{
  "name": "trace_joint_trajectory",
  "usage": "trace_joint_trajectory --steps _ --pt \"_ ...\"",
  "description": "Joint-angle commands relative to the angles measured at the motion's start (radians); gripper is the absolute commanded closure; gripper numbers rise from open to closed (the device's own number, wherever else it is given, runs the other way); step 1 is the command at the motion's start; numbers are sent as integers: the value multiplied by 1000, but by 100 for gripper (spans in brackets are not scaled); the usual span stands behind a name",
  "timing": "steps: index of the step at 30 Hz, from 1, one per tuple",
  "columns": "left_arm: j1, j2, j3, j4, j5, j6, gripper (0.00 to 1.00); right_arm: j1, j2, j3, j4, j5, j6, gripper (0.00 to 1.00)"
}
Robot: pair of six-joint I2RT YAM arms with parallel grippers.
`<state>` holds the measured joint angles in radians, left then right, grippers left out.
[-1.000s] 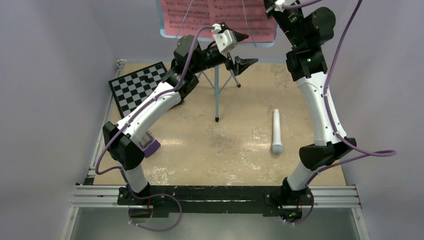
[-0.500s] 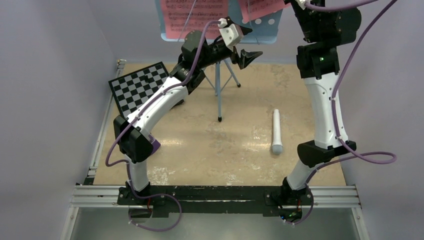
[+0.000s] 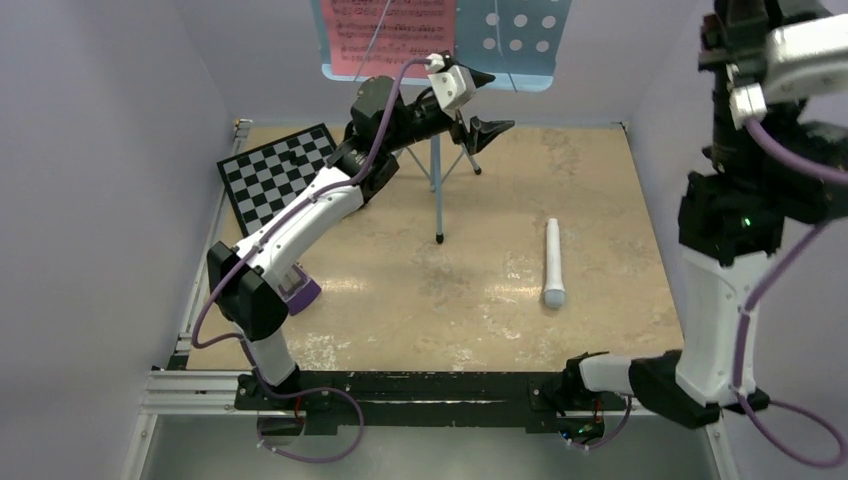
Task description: Pack up the instrument practice props
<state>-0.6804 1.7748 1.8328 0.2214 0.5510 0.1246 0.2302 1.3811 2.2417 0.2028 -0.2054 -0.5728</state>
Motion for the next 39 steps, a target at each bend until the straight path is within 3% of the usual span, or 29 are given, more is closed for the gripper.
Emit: trace_joint_trajectory --steps 1,4,7,11,14,16,18,24,27,30,39 --pt "5 -116 -43 58 -24 33 14 -32 -181 -177 -115 103 -104 100" --pt "10 -181 -96 55 -37 50 14 -87 -327 -359 -396 176 17 100" --pt "12 -260 -156 20 -30 99 13 -143 -507 -629 -539 219 98 100" --pt "12 -358 -244 -20 -3 176 13 -211 -619 -792 -936 274 320 100" --pt "11 -408 -291 -38 0 202 13 -269 -669 -943 -1025 247 312 100" --pt "11 -431 -320 -50 -1 223 13 -341 -685 -1024 -1051 149 268 100" --pt "12 -451 -359 -49 -6 244 13 -427 -679 -1035 -1101 -22 222 100" --pt "11 -496 -442 -50 -20 251 13 -632 -532 -918 -1322 -280 126 100" --pt "12 -516 -486 -49 -35 248 13 -792 -393 -777 -1519 -621 58 100" --pt "12 -527 -513 -48 -48 253 13 -835 -274 -650 -1699 -716 -24 100" --pt "11 -534 -536 -55 -71 267 13 -850 -213 -893 -1344 -422 12 100"
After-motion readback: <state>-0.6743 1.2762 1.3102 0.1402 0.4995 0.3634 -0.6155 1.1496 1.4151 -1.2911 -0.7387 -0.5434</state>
